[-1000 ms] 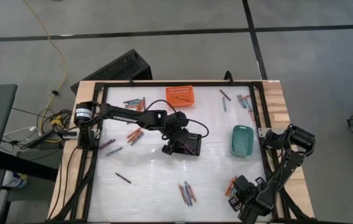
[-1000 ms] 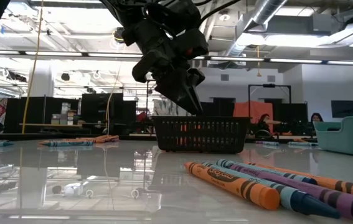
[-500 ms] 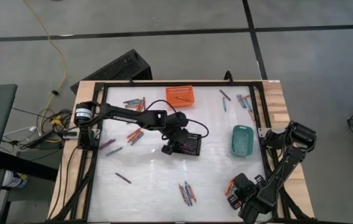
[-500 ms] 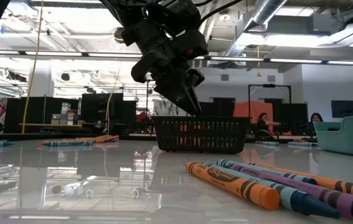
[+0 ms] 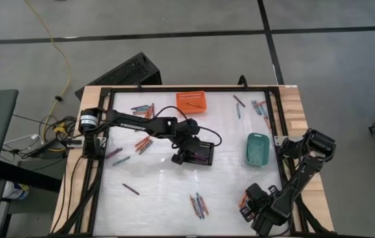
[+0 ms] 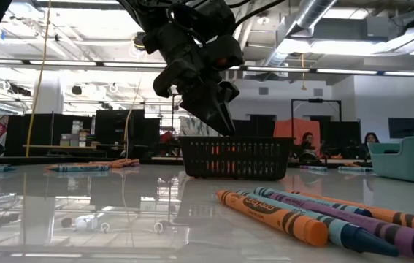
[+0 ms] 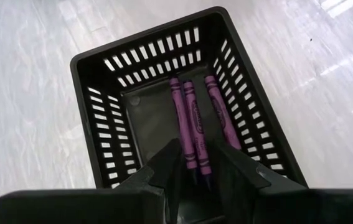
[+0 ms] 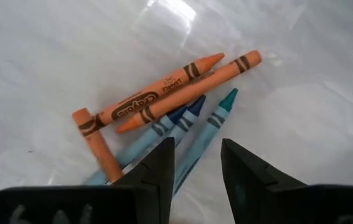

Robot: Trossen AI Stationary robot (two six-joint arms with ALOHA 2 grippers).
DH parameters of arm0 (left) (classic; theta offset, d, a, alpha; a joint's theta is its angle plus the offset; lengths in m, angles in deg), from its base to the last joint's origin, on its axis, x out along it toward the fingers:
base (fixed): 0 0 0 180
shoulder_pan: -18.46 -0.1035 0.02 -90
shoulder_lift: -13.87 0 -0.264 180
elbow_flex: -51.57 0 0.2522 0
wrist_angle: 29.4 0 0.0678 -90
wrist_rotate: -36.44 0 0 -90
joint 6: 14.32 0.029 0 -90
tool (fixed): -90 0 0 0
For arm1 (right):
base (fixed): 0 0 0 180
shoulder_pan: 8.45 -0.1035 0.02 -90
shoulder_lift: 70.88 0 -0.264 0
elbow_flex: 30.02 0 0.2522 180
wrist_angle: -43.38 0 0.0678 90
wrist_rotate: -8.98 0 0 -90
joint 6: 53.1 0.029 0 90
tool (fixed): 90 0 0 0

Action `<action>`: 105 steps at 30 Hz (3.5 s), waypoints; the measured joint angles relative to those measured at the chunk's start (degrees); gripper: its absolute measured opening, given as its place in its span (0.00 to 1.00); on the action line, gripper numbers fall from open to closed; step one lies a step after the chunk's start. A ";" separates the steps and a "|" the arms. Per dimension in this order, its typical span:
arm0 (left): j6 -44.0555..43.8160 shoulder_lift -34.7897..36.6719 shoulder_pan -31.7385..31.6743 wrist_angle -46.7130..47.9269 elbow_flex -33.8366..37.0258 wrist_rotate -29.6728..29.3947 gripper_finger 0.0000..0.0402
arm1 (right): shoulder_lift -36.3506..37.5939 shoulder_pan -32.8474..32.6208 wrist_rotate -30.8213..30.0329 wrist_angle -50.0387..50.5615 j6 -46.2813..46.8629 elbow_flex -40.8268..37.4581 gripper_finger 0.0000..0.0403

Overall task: Sort crayons
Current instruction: Put the light blue green crayon into the green bin, then put the orange crayon into the orange bin

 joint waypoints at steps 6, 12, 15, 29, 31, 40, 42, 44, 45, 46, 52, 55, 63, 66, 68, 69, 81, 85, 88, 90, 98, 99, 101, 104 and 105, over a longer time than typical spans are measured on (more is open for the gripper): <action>0.00 0.02 0.00 1.18 0.00 0.00 0.20 | -0.04 -0.32 0.37 -3.30 0.21 -2.51 0.33; 0.02 0.04 0.00 1.49 0.02 0.01 0.20 | 0.13 -0.33 0.74 -3.47 -0.24 -3.37 0.33; 0.00 0.04 0.00 1.44 0.02 0.00 0.20 | 0.20 -0.65 0.89 -3.25 -0.44 -3.59 0.31; 0.01 0.04 0.00 1.40 0.02 0.01 0.20 | 0.11 -1.58 2.12 -1.29 -1.53 -3.66 0.02; 0.00 0.04 0.01 1.45 0.02 0.00 0.20 | 0.09 -1.58 2.09 -0.80 -1.49 -3.69 0.01; 0.02 0.04 0.00 1.55 0.02 0.00 0.20 | -0.15 -1.36 2.09 6.61 -1.50 -3.95 0.00; 0.02 0.04 0.00 1.56 0.02 0.01 0.20 | -0.18 -1.36 2.20 8.20 -1.49 -4.07 0.00; 0.02 0.04 0.00 1.57 0.02 0.00 0.20 | -0.20 -1.34 2.16 8.25 -1.46 -4.03 0.00; 0.02 0.04 0.00 1.61 0.02 0.00 0.20 | -0.15 -1.34 1.92 8.11 -1.46 -4.01 0.00; 0.02 0.04 0.01 1.62 0.02 0.01 0.20 | -0.06 -1.34 1.24 8.14 -1.45 -4.01 0.00; 0.02 0.04 0.00 1.64 0.02 0.02 0.20 | 2.65 -1.34 -6.01 8.77 0.03 -3.91 0.00; 0.02 0.04 0.00 1.66 0.02 0.00 0.20 | 5.19 -0.75 -9.43 10.65 0.04 -3.81 0.00; 0.02 0.04 0.00 1.88 0.02 0.02 0.20 | 11.66 3.59 -17.81 23.89 -0.36 -3.81 0.00; 0.02 0.04 0.04 2.54 0.02 0.02 0.20 | 14.19 6.39 -19.51 29.49 -1.17 -3.79 0.00; 0.00 0.04 0.12 3.27 0.02 0.02 0.20 | 15.61 8.65 -19.82 31.90 -1.93 -3.81 0.00; 0.00 0.04 0.16 3.63 0.02 0.02 0.20 | 16.42 9.81 -19.86 32.86 -2.68 -3.88 0.00; -0.03 0.22 3.12 10.00 -2.87 0.20 0.20 | 31.21 22.31 -20.19 18.21 -9.36 -20.17 0.00; 0.42 0.28 4.62 14.39 -6.02 0.26 0.20 | 34.98 24.36 -19.63 12.45 -9.52 -26.09 0.02; 0.44 0.28 5.93 16.05 -7.95 0.30 0.20 | 35.28 25.96 -19.65 11.12 -10.88 -26.43 0.04; 0.46 0.28 6.86 16.96 -8.57 0.30 0.20 | 35.12 26.93 -19.63 11.18 -11.82 -26.43 0.07; 0.63 0.28 11.68 20.32 -9.05 -0.15 0.20 | 34.88 27.78 -19.41 11.25 -12.53 -26.44 0.23; 0.61 0.28 12.44 20.52 -9.05 -0.56 0.20 | 34.88 27.71 -19.42 11.45 -12.75 -26.26 0.25; 0.56 0.28 13.95 21.17 -9.05 -1.81 0.20 | 34.88 27.33 -19.45 12.00 -13.82 -25.29 0.27; 0.64 0.28 15.94 21.14 -9.05 -3.10 0.20 | 34.88 26.61 -19.52 13.38 -16.54 -22.54 0.29; 0.63 0.28 16.53 21.14 -9.05 -3.26 0.20 | 34.88 26.21 -19.62 13.52 -17.81 -21.40 0.29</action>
